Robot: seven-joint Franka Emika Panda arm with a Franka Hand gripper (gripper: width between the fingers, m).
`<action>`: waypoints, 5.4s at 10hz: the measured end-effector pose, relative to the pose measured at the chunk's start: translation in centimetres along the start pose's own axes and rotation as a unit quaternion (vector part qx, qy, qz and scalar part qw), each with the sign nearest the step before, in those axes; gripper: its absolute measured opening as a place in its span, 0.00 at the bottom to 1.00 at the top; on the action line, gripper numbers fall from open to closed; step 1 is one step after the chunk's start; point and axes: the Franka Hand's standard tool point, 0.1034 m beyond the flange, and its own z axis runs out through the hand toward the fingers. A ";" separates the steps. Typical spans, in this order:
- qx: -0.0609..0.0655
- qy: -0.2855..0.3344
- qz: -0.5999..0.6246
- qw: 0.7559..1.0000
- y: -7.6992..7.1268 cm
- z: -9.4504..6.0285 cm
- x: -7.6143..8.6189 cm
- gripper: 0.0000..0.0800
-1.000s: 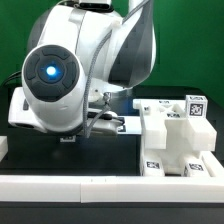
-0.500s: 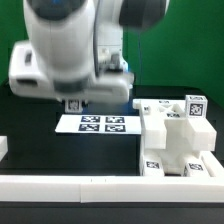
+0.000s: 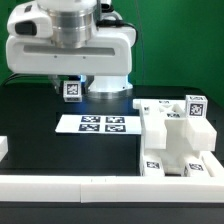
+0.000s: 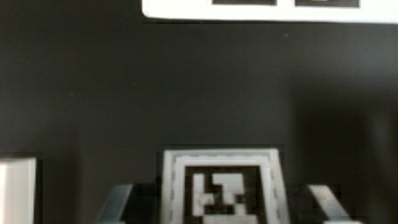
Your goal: Assemble chair
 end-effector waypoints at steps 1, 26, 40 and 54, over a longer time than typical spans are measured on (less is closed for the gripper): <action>0.000 0.059 -0.014 0.998 -3.1 -2.7 0.6 0.35; -0.002 0.433 -0.008 0.901 -13.1 -1.3 4.6 0.35; 0.038 0.260 -0.005 0.965 -12.9 -2.6 4.0 0.81; 0.097 0.192 0.267 0.940 -13.4 -1.5 4.9 0.35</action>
Offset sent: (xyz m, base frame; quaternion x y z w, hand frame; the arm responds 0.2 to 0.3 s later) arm 0.0257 0.0839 0.0441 -0.0826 0.3795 0.0189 0.9213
